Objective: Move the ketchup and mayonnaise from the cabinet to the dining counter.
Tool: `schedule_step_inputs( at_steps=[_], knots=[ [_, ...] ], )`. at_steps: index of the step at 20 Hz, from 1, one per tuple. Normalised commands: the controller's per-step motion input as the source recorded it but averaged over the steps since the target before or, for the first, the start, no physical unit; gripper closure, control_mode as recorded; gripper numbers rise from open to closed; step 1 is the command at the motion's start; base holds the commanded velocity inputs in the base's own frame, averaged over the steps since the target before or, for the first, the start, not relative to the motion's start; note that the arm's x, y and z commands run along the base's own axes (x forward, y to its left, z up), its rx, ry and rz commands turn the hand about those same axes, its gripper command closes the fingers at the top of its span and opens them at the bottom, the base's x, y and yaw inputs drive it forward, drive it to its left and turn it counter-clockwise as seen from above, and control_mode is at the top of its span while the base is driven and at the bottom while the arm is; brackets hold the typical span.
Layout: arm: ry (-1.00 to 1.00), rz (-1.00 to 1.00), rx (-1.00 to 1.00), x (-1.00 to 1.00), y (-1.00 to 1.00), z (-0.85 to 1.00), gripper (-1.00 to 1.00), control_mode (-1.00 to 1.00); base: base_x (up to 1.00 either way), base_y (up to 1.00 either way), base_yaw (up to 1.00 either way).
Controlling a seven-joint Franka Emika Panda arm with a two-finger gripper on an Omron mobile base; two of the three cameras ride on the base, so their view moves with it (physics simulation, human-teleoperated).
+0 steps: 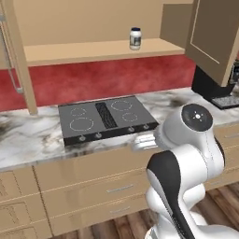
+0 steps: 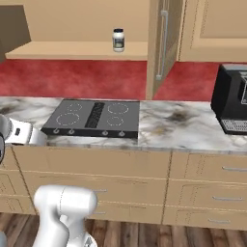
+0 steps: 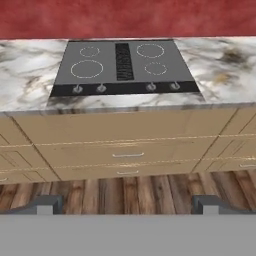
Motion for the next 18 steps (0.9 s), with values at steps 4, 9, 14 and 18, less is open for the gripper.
schedule_step_inputs(
  at_steps=[4,9,14,18],
  knots=[
    [0.00,0.00,0.00,0.00,0.00,0.00,-1.00,1.00,0.76,-0.17,0.07],
    [0.00,0.00,0.00,0.00,0.00,0.00,-1.00,1.00,0.65,-0.23,0.03],
    [0.00,0.00,0.00,0.00,0.00,0.00,-1.00,1.00,0.54,-0.32,0.00],
    [0.00,0.00,0.00,0.00,0.00,0.00,-1.00,1.00,0.47,-0.22,0.00]
  ],
)
